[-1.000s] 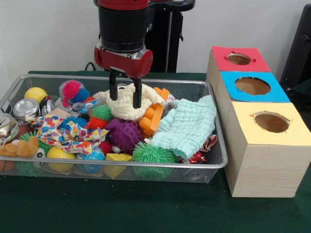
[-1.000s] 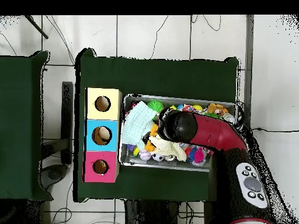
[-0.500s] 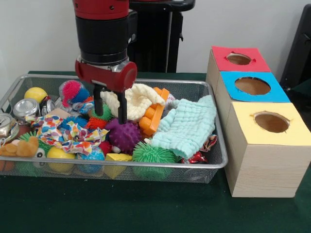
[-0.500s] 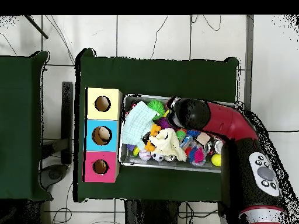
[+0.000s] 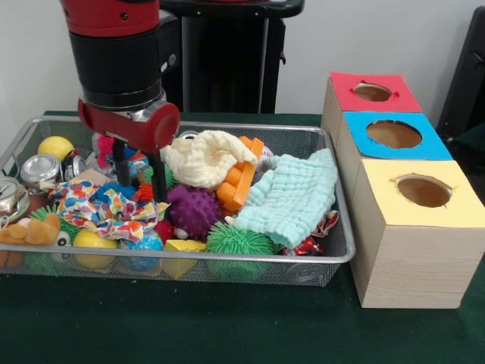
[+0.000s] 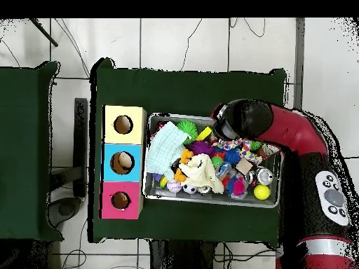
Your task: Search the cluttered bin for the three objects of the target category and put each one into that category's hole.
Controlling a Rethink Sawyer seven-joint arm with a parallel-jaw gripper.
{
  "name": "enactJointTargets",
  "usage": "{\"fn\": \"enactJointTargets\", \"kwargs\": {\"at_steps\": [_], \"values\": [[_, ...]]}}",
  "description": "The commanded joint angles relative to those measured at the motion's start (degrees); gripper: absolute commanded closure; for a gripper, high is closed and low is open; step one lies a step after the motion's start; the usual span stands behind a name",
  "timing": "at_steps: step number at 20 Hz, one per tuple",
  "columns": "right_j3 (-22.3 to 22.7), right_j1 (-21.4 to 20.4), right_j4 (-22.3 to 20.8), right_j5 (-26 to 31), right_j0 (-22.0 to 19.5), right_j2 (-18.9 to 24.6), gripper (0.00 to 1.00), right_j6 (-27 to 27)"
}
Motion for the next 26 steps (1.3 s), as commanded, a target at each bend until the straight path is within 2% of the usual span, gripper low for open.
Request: {"fn": "enactJointTargets", "kwargs": {"at_steps": [1,8,15,19,26], "values": [[-5.7,2.7,-4.6,6.1,-1.9,3.9,0.00,-12.9],[-1.2,2.1,-6.5,0.0,-5.3,4.0,0.00,-13.4],[-4.7,6.3,-9.3,-2.0,-8.3,5.8,0.00,-15.7],[-4.0,7.3,-10.4,-3.6,-9.8,7.1,0.00,-15.1],[-7.4,11.0,-10.9,-3.7,-10.0,9.2,0.00,-13.6]]}}
